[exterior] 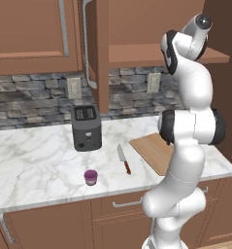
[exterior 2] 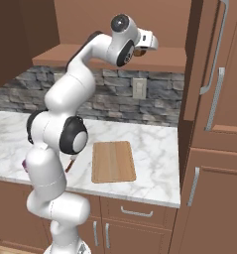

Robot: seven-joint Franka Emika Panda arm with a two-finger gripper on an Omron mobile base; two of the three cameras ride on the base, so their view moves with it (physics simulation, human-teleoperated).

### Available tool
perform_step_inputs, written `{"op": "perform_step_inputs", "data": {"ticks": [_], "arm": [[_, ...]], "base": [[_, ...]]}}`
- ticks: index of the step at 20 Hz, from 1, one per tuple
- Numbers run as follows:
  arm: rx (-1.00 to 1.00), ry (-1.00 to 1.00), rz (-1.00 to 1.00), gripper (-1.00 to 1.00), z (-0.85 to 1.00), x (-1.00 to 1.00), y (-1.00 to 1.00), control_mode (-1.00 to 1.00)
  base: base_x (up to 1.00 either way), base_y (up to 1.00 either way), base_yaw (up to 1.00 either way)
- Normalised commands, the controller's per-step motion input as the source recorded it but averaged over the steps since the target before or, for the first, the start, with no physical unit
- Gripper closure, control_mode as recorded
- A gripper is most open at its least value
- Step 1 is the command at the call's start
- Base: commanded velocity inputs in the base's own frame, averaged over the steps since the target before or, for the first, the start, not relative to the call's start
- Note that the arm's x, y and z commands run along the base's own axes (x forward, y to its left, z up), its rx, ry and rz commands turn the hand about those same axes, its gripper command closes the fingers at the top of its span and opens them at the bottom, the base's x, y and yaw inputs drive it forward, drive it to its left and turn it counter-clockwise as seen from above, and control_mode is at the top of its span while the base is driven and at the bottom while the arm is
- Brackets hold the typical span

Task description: Pick the bread, place it on the cutting board, pick the jam, place it on the counter, and close the cabinet.

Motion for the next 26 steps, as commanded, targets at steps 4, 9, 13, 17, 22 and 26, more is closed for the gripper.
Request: {"op": "perform_step_inputs", "data": {"ticks": [4, 9, 13, 17, 22, 26], "arm": [[0.00, 0.00, 0.00, 1.00, 0.00, -0.37, 0.00, -1.00], [0.00, 0.00, 0.00, 1.00, 0.00, -0.50, 0.00, -1.00], [0.00, 0.00, 0.00, 1.00, -0.02, -0.49, 0.00, -1.00], [0.00, 0.00, 0.00, 1.00, -0.02, -0.47, 0.00, -1.00], [0.00, 0.00, 0.00, 1.00, 0.00, -0.46, 0.00, -1.00], [0.00, 0.01, 0.00, 1.00, 0.00, -0.55, 0.03, -1.00]], "base": [[0.00, 0.00, 0.00], [0.00, 0.00, 0.00], [0.00, 0.00, 0.00], [0.00, 0.00, 0.00], [0.00, 0.00, 0.00], [0.00, 0.00, 0.00]]}}
